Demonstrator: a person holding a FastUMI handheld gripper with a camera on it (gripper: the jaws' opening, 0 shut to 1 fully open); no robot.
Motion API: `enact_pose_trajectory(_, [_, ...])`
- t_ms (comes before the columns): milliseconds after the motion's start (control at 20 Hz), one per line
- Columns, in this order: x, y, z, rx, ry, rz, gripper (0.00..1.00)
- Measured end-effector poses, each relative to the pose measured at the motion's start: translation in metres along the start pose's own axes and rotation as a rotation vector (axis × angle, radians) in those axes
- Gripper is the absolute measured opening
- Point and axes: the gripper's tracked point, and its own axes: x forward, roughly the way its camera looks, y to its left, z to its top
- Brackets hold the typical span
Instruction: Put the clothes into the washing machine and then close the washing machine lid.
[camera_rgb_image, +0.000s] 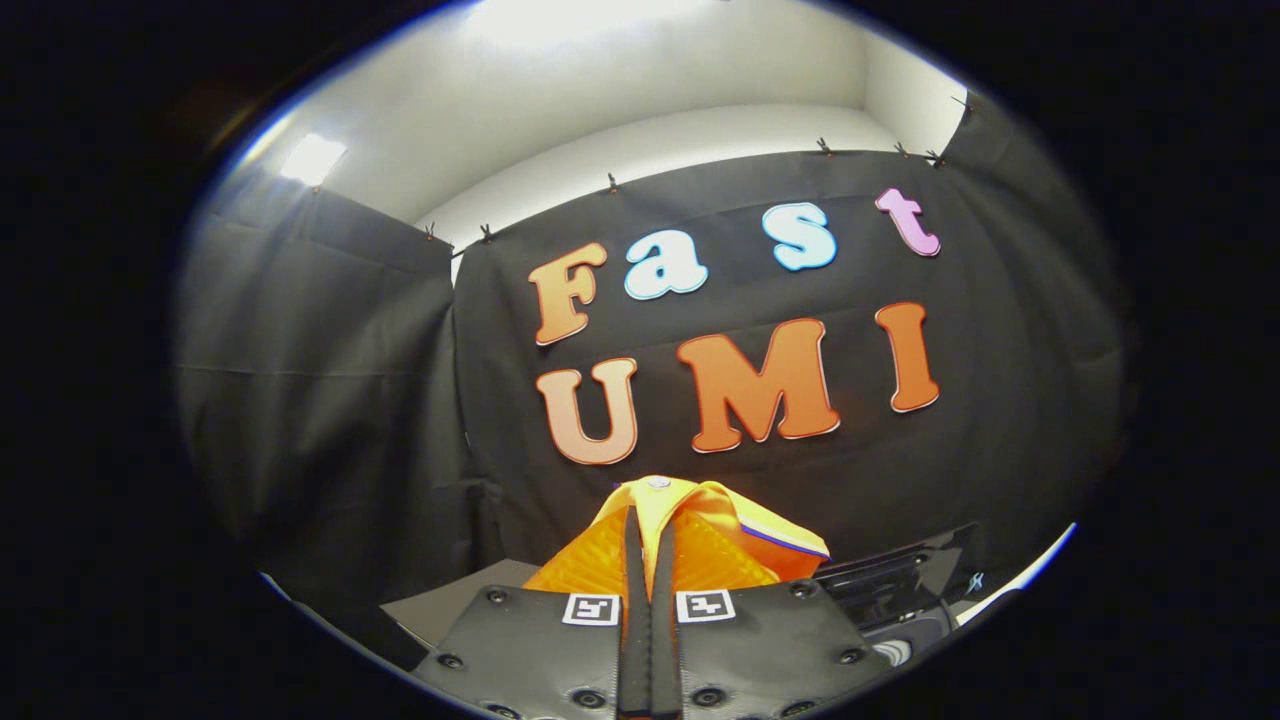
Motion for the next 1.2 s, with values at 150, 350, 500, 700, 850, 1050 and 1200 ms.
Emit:
enact_pose_trajectory(150, [-0.014,-0.055,-0.001,-0.013,0.013,-0.023,0.07])
enact_pose_trajectory(350, [-0.027,-0.119,-0.011,0.004,0.036,-0.045,0.07])
enact_pose_trajectory(500, [-0.029,-0.163,-0.029,-0.011,0.065,-0.093,0.07])
enact_pose_trajectory(700, [-0.029,-0.204,-0.062,-0.010,0.103,-0.183,0.07])
enact_pose_trajectory(850, [-0.030,-0.213,-0.090,0.011,0.122,-0.194,0.07])
enact_pose_trajectory(1050, [-0.014,-0.222,-0.127,0.043,0.160,-0.197,0.07])
enact_pose_trajectory(1200, [-0.002,-0.228,-0.158,0.019,0.225,-0.206,0.07])
